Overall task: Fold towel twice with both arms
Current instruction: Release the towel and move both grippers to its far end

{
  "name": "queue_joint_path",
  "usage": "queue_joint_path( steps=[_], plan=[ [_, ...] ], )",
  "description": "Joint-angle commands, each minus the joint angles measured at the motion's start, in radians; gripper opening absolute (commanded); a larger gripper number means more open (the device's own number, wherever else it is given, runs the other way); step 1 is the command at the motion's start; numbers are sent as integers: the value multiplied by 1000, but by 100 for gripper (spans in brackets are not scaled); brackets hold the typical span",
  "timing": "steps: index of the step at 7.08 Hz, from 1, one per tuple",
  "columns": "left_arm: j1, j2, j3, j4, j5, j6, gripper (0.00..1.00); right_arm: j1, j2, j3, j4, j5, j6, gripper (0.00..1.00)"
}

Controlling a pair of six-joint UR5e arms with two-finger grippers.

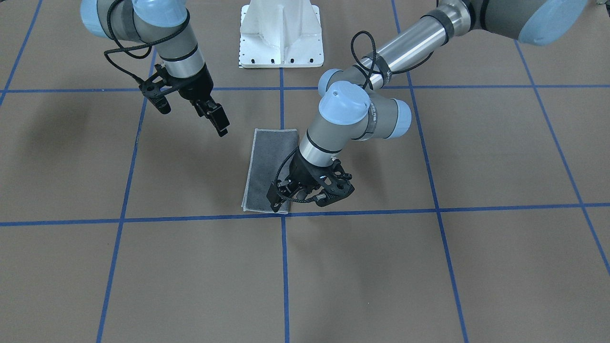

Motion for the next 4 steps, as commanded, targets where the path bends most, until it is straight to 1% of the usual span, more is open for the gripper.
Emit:
queue_joint_path(
  steps=[1,2,4],
  plan=[
    [21,171,-201,1,-7,-118,80,70,-7,0,1,57,-69,100],
    [66,213,-252,1,4,-151,99,71,-11,-10,1,58,-74,100],
    [203,282,-335,7,157,-200,100,71,-10,-10,12,56,-76,100]
  ],
)
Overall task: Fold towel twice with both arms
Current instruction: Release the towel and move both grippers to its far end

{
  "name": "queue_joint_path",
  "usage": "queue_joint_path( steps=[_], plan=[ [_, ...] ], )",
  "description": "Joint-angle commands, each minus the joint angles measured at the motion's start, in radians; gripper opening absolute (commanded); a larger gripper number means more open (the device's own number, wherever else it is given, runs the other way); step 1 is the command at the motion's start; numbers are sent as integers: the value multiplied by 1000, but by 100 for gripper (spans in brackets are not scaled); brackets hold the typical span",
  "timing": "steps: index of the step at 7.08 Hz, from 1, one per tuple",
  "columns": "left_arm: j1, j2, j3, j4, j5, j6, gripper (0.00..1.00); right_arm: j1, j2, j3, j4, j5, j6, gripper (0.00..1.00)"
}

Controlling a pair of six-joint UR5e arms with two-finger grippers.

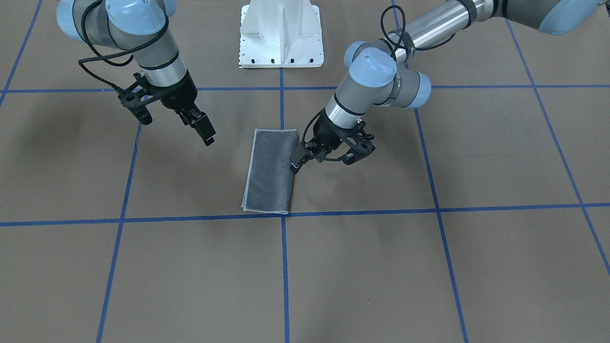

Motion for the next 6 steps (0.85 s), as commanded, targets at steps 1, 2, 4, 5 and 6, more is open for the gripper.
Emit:
queue_joint_path(
  steps=[1,2,4,5,6],
  plan=[
    [96,63,-72,6,95,-31,98,9,-12,-4,37,2,-39,100],
    [105,61,-72,25,95,-31,88,30,-15,-8,34,0,-121,100],
    [122,54,-72,27,96,-32,79,52,-33,-26,35,6,-156,100],
    [133,57,-72,29,96,-34,74,54,-54,-24,40,9,-188,100],
    [137,57,-71,29,96,-34,71,66,-56,-24,38,17,-211,100]
  ],
)
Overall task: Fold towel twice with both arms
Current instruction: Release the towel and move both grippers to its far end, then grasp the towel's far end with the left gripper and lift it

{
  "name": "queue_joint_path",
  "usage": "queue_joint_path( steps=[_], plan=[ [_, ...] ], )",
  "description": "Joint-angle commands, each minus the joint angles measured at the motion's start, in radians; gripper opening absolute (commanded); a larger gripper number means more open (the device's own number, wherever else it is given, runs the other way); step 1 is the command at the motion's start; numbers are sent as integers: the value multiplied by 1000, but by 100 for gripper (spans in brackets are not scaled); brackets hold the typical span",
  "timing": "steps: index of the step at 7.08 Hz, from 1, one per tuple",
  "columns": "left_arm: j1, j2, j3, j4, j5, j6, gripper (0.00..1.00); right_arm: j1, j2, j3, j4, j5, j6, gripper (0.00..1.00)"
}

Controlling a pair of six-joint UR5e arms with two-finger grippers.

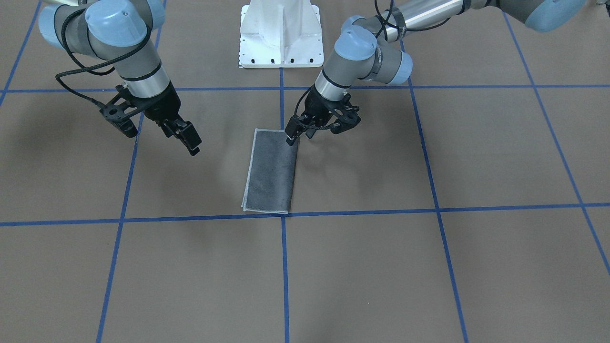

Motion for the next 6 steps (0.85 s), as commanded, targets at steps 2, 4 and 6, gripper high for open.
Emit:
queue_joint_path(
  steps=[2,4,6],
  plan=[
    [20,-6,1,34,0,-1,65,48,-38,-2,1,49,-106,100],
    [23,-14,1,42,-1,-1,50,70,-41,-5,1,72,-134,100],
    [23,-18,-1,44,-1,-1,3,70,-44,-5,-1,72,-134,100]
  ],
)
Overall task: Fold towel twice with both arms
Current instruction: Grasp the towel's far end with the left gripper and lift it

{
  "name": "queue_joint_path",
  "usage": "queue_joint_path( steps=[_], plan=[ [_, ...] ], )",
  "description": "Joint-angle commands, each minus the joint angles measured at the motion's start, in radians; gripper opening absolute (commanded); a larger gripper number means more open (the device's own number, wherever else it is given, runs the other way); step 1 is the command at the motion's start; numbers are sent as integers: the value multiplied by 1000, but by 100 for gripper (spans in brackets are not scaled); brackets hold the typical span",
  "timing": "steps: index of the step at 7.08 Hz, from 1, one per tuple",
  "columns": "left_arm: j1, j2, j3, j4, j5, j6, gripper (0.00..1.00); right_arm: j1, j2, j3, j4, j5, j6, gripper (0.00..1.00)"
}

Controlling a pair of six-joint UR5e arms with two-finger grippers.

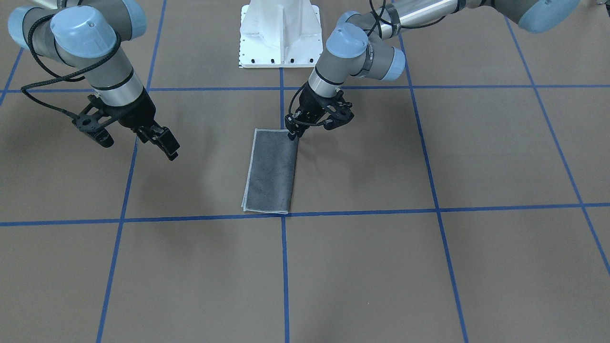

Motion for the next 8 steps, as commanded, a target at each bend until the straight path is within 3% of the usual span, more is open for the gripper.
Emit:
queue_joint_path(
  steps=[1,3,5,8],
  plan=[
    [0,-3,-1,1,0,0,0,1,2,-3,-1,1,-2,100],
    [0,-8,-13,3,-5,0,0,4,-1,-3,-2,1,-2,100],
    [-7,-113,-15,118,-2,-3,0,20,-1,-4,-7,4,-3,100],
    [-120,-189,51,141,-5,-50,0,58,-1,-22,-8,36,-48,100]
  ],
)
